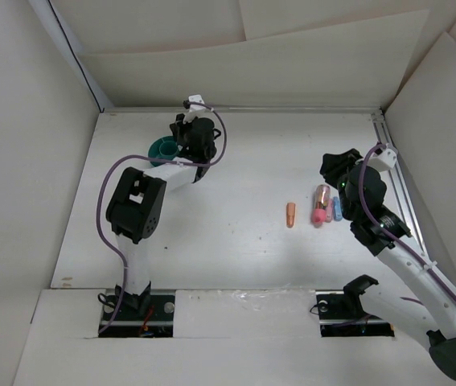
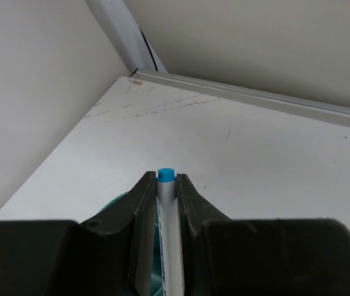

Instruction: Sort the stationery into containers

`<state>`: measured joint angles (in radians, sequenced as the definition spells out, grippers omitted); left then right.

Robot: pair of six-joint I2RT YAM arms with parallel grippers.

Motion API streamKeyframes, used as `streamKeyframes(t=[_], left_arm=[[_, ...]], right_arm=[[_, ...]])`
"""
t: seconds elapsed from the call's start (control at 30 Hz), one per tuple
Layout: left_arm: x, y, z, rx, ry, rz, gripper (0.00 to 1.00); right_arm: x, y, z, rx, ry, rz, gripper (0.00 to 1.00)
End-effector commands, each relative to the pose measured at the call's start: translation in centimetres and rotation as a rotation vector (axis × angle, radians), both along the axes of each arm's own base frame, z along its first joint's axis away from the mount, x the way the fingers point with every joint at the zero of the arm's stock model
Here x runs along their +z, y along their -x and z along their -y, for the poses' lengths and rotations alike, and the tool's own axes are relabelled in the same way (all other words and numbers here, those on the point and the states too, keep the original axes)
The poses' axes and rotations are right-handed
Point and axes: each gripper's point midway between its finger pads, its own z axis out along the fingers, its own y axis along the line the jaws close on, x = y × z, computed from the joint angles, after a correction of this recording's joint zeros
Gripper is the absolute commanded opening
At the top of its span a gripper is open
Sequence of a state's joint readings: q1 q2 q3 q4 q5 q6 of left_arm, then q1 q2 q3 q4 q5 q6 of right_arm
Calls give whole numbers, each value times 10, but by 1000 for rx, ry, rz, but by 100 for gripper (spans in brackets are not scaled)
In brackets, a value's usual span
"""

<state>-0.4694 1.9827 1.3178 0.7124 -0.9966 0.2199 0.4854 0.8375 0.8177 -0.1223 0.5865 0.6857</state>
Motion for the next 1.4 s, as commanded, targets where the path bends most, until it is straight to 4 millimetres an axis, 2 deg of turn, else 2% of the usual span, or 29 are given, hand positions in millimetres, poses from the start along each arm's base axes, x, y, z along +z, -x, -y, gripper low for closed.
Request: streamKeyframes(t=[0.0,0.1,0.33,0.57,0.77,0.8,0.9,0.93,1.13,1.27,1.33,1.37], left_arm=[[4,1,-6,34,7,34,0],[4,1,-6,34,7,34,0],[-13,4,-3,35,-5,4,0],[-13,5,1,36,2,9,0],[-15,8,4,36,2,10,9],[-15,9,9,25,2,10,12],[-6,12,14,14,11,27,13],[-9,13,13,14,7,19,13],[0,17,21,4,16,35,16],[6,22,30,-16,23,46,28],[19,26,33,-25,37,69,34],[19,26,33,-26,37,69,35]], right_arm=[[17,0,1,2,-24,58,37],[17,0,1,2,-24,58,37],[17,0,1,2,-24,58,37],[13,0,1,2,-20,50,37],[13,0,1,2,-20,50,37],[13,0,1,2,-20,50,37],[13,0,1,2,-20,50,37],[10,-2,0,2,-16,42,37],[10,-2,0,2,-16,42,37],[10,-2,0,2,-16,42,37],[10,-2,0,2,-16,42,37],[10,-2,0,2,-16,42,37]])
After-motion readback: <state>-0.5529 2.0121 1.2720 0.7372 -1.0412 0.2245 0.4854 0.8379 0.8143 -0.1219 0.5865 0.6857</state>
